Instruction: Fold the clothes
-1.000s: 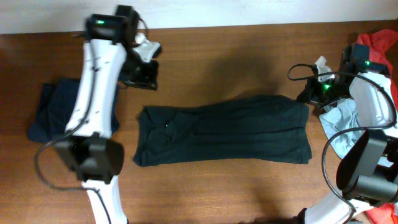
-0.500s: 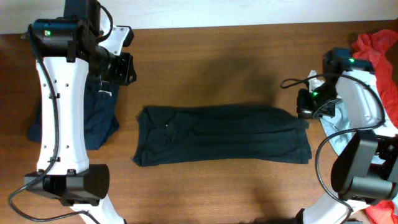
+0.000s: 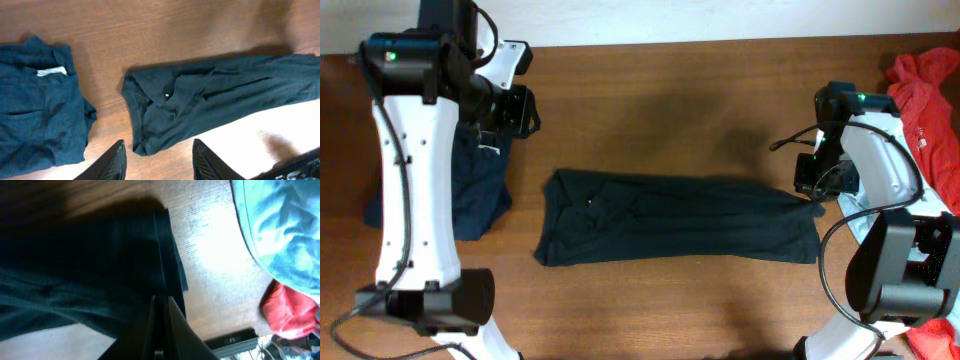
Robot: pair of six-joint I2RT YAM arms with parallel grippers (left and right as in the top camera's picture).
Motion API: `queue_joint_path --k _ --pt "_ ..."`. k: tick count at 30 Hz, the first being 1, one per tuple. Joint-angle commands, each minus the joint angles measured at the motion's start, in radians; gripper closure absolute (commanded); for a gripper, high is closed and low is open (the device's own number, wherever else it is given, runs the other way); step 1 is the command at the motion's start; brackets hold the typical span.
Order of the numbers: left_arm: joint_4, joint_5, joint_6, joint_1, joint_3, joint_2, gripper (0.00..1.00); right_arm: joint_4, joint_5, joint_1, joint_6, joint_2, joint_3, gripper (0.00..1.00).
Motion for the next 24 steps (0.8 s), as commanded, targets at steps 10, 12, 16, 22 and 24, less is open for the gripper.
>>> queue_joint_path --k 10,12,16,22,24 --pt "0.048 0.039 -0.017 -0.062 -0.317 -0.114 0.58 0.091 -0.026 0.007 0.015 -0.017 -0.024 0.95" --pt "0.143 0.106 0.033 -0.103 -0.450 -0.114 0.58 0.094 -0.026 0.007 0.015 -0.017 -0.024 0.95" --pt "0.400 0.163 0.134 -0.192 -0.697 -0.114 0.51 0.094 -0.029 0.007 0.015 -0.017 -0.024 0.95" --pt "0.647 0.082 0.181 -0.250 -0.882 -0.113 0.39 0.096 -0.030 0.007 0.015 -0.017 -0.024 0.95" --pt "0.702 0.037 0.181 -0.250 -0.924 -0.113 0.39 0.095 -0.030 0.007 0.015 -0.017 -0.024 0.95"
